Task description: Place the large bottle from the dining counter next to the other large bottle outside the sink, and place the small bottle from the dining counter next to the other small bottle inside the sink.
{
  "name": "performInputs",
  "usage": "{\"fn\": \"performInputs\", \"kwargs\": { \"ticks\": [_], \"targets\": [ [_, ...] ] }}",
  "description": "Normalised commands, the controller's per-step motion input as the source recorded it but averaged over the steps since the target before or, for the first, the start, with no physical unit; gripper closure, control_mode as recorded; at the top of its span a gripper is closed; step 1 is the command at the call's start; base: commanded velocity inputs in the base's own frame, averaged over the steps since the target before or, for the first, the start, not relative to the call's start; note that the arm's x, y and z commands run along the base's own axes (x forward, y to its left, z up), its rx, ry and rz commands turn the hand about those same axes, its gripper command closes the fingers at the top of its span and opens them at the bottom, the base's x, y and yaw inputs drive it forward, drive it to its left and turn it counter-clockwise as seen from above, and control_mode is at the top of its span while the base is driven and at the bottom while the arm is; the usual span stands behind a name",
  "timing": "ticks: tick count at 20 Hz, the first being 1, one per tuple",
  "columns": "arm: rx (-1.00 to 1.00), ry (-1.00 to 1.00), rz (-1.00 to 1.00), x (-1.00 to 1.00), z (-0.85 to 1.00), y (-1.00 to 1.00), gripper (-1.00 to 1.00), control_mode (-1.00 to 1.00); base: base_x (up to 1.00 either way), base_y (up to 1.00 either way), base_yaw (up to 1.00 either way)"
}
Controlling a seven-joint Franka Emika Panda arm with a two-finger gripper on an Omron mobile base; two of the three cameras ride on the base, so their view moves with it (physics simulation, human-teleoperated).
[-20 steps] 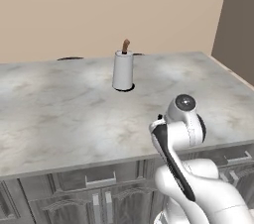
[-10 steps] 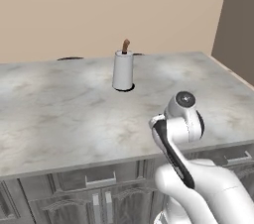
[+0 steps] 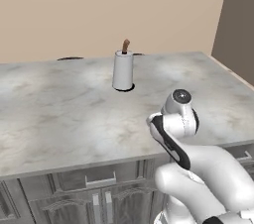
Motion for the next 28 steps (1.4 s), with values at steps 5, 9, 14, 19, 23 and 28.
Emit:
{"fn": "performInputs", "kwargs": {
  "ticks": [5, 9, 14, 19, 23, 28],
  "targets": [
    [0.00, 0.00, 0.00, 0.20, -0.43, 0.00, -1.00, -1.00, 0.00, 0.00, 0.00],
    [0.00, 0.00, 0.00, 0.12, -0.40, 0.00, -1.00, -1.00, 0.00, 0.00, 0.00],
    [0.00, 0.00, 0.00, 0.10, -0.34, 0.00, -1.00, -1.00, 0.00, 0.00, 0.00],
    [0.00, 0.00, 0.00, 0.07, -0.26, 0.00, -1.00, -1.00, 0.00, 0.00, 0.00],
    [0.00, 0.00, 0.00, 0.08, -0.18, 0.00, -1.00, -1.00, 0.00, 0.00, 0.00],
    [0.00, 0.00, 0.00, 0.08, -0.14, 0.00, -1.00, -1.00, 0.00, 0.00, 0.00]
  ]
}}
